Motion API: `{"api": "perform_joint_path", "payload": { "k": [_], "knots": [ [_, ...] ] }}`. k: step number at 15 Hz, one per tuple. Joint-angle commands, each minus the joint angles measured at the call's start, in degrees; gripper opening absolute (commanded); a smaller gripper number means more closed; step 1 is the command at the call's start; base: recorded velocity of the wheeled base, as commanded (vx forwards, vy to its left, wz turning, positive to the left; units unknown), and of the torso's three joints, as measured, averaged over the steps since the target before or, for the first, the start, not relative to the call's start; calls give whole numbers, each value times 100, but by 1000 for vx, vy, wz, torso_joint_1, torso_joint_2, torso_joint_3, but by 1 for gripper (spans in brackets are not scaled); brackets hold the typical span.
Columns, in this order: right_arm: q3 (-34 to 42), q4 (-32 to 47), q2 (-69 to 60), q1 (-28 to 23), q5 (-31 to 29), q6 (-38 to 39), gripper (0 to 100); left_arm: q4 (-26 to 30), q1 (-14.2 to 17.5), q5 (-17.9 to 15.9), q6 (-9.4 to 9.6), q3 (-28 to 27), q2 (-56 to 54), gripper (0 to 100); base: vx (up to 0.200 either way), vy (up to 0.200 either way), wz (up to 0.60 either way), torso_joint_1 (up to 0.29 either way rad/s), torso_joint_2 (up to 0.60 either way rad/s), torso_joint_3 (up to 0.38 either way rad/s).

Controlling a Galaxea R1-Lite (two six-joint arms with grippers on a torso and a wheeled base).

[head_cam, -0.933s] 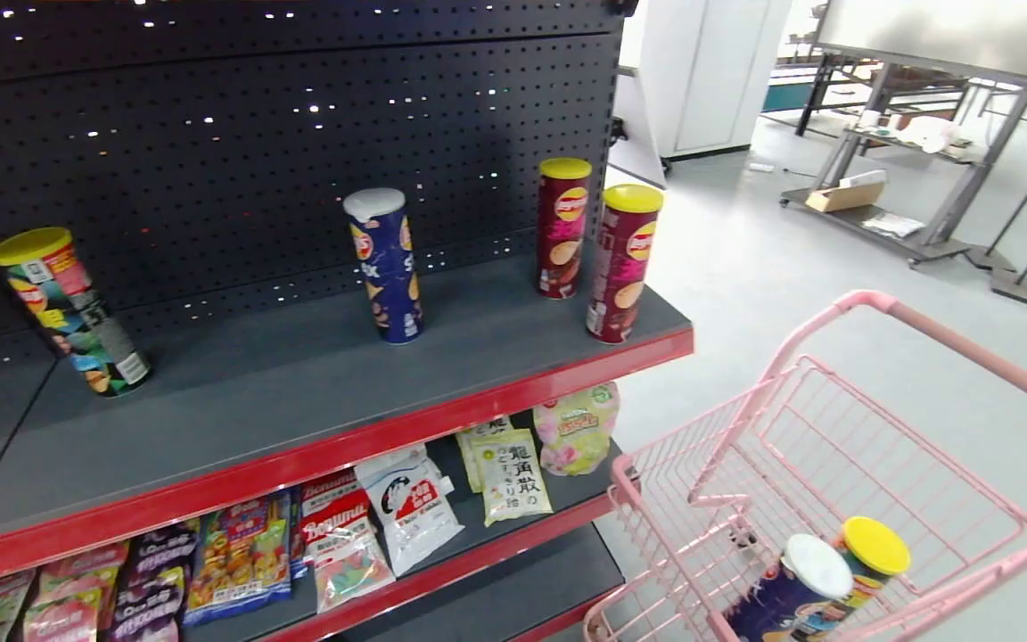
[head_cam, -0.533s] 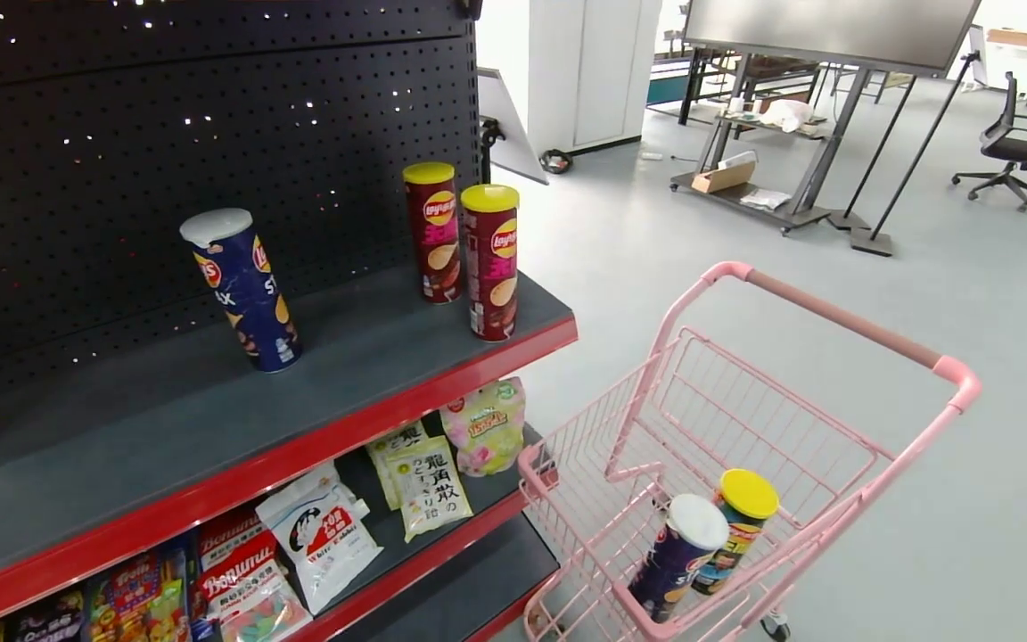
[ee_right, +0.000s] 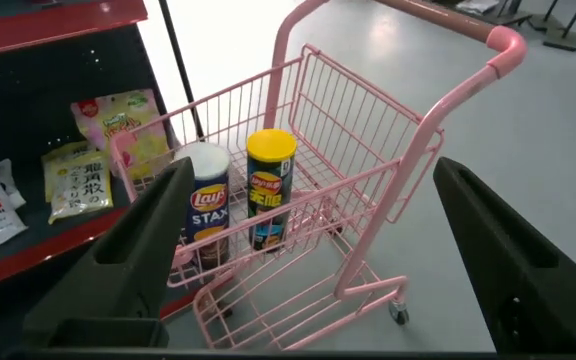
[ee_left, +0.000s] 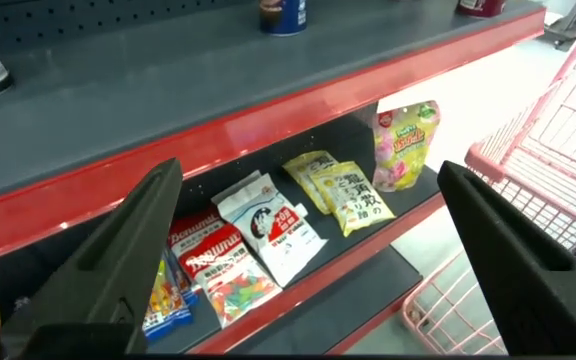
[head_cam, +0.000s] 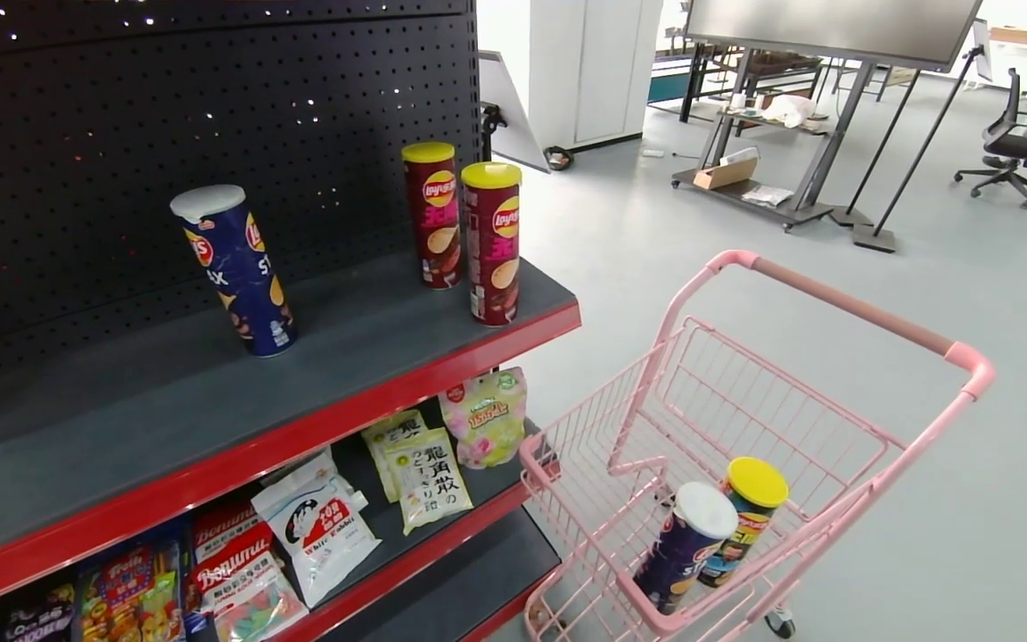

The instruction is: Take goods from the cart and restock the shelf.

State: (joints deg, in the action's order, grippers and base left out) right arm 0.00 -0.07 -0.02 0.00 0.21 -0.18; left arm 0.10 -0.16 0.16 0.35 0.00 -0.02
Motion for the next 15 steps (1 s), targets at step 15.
{"api": "perform_joint_path", "payload": {
  "k": [15],
  "knots": [
    [0,-1,2,0,6,-17,100,-1,-2,2,0,0,2,100,0,0,0,-155,397,242]
  ]
}}
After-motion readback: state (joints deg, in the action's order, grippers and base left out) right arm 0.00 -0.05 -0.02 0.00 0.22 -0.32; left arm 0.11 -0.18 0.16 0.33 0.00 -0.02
